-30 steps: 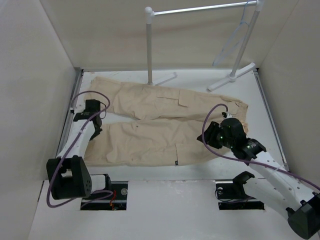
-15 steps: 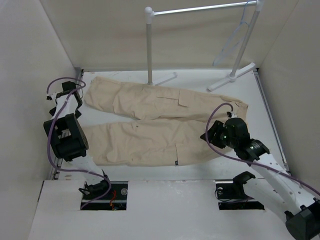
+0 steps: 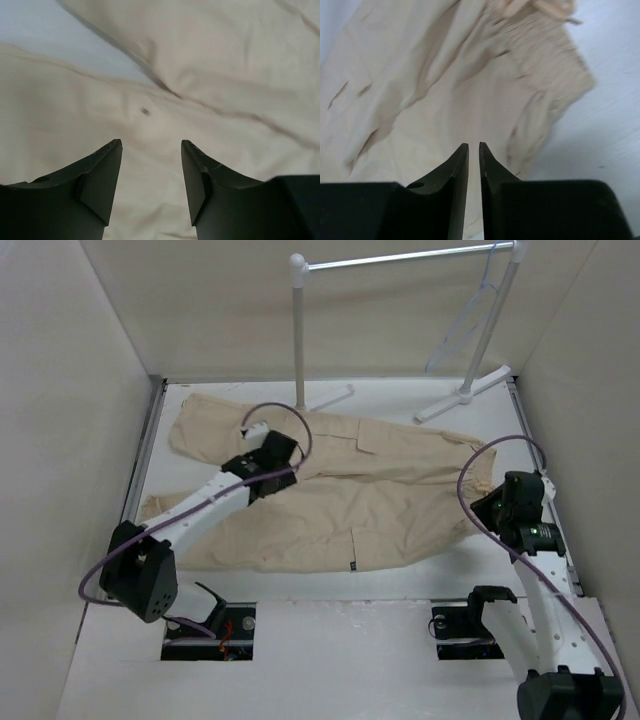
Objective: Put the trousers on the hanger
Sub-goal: Flatten out the trousers at the center of the board.
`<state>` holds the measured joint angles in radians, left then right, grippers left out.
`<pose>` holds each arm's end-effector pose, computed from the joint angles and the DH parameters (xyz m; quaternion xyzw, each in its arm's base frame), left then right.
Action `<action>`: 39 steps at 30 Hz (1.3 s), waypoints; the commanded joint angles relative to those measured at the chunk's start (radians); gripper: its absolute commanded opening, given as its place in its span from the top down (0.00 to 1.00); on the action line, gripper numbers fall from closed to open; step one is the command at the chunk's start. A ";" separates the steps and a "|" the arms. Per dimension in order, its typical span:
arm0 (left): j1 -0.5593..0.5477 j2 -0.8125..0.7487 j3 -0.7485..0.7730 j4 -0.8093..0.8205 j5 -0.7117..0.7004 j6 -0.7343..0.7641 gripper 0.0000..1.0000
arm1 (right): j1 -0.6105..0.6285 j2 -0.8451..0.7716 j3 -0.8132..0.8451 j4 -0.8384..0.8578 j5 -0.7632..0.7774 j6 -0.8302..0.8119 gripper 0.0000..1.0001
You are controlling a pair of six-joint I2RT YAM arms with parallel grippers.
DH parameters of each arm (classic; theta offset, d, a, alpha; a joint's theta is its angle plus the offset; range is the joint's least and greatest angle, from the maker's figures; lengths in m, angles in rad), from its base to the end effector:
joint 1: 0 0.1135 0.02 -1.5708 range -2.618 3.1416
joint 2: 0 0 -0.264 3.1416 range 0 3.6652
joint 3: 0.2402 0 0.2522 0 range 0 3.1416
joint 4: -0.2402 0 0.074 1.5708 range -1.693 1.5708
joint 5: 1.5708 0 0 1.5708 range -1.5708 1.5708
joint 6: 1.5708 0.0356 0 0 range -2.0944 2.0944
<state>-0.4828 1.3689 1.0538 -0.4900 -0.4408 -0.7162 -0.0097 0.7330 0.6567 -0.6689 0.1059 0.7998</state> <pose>0.2658 -0.1222 0.2767 -0.1865 0.8895 -0.0383 0.4154 0.1530 -0.0052 0.2571 0.3797 0.8324 0.1094 0.3884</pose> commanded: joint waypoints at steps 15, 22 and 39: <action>-0.236 -0.025 -0.431 0.151 0.217 -0.209 0.56 | -0.120 0.410 -0.112 0.201 0.049 0.065 0.76; -0.127 -0.374 -0.516 -0.115 0.182 -0.235 0.54 | -0.210 0.074 -0.098 -0.055 0.192 0.102 0.89; 0.747 -0.660 -0.388 -0.516 0.085 -0.399 0.44 | 0.150 -0.011 0.008 -0.044 -0.008 0.052 0.39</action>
<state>0.1890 0.6682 0.6281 -0.9630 -0.2955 -1.0367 0.0692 0.7113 0.6296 -0.7265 0.1482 0.8661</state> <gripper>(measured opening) 0.563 0.613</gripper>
